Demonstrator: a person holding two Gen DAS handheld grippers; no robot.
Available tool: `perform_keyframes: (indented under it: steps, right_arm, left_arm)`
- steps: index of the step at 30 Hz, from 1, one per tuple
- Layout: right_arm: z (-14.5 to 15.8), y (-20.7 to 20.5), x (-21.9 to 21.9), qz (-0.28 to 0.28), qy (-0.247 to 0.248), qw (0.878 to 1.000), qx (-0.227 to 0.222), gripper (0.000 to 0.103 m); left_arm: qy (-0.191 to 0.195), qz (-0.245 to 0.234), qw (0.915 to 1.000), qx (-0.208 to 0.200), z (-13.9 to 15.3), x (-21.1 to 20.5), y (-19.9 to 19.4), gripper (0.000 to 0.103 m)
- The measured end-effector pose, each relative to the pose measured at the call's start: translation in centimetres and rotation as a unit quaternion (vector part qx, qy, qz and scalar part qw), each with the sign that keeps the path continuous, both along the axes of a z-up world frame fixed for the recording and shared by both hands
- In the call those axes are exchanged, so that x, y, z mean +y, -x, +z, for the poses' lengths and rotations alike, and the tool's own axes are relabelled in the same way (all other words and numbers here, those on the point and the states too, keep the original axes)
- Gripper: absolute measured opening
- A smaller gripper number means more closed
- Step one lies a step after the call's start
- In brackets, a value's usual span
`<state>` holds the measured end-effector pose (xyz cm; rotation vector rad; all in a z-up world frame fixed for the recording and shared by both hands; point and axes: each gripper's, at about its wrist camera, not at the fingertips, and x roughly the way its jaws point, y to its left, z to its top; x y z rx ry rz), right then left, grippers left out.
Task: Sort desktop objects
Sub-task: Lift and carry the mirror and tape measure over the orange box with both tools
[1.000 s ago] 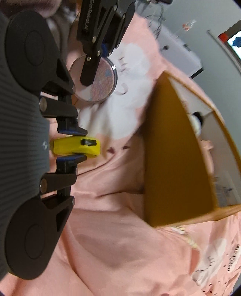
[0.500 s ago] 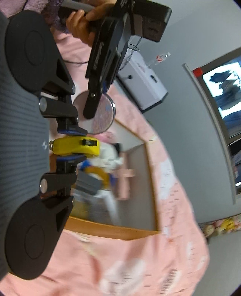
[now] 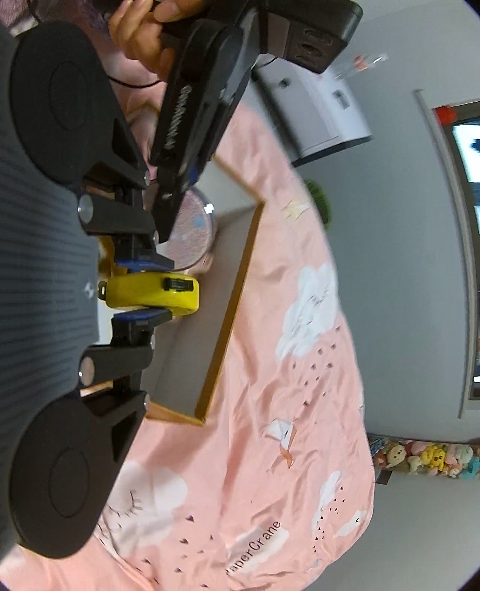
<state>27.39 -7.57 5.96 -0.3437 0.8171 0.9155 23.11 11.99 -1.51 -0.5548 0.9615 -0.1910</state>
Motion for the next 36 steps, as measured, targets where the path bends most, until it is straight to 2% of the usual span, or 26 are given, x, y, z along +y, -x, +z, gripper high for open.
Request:
perform_keyframes:
  steps: [7, 13, 17, 24, 27, 29, 36]
  right_arm:
    - [-1.9, -2.2, 2.5, 0.043, 0.094, 0.994, -0.028, 0.022]
    - [-2.5, -3.1, 3.7, 0.070, 0.145, 0.986, -0.045, 0.022]
    - [-2.9, -3.3, 4.1, 0.083, 0.164, 0.982, -0.052, 0.022]
    - [-3.6, -3.1, 4.5, 0.102, 0.175, 0.978, -0.050, 0.021]
    - [-3.8, -2.9, 4.6, 0.106, 0.182, 0.976, -0.056, 0.021]
    - [-3.8, -2.9, 4.6, 0.106, 0.183, 0.976, -0.057, 0.021]
    - [-3.8, -2.8, 4.3, 0.106, 0.184, 0.975, -0.060, 0.021]
  left_arm:
    - [0.064, 0.001, 0.9976, 0.026, -5.1, 0.5, -3.5, 0.015]
    - [0.085, -0.006, 0.9952, 0.048, -7.8, 0.0, -5.2, 0.015]
    - [0.083, -0.018, 0.9941, 0.067, -9.3, -0.6, -5.8, 0.014]
    - [0.041, -0.023, 0.9957, 0.080, -9.0, -1.1, -6.0, 0.015]
    - [-0.009, -0.024, 0.9965, 0.079, -8.1, -1.5, -5.9, 0.022]
    - [-0.049, -0.019, 0.9956, 0.077, -7.7, -1.9, -5.7, 0.033]
    - [-0.051, -0.011, 0.9951, 0.084, -7.6, -2.0, -5.8, 0.034]
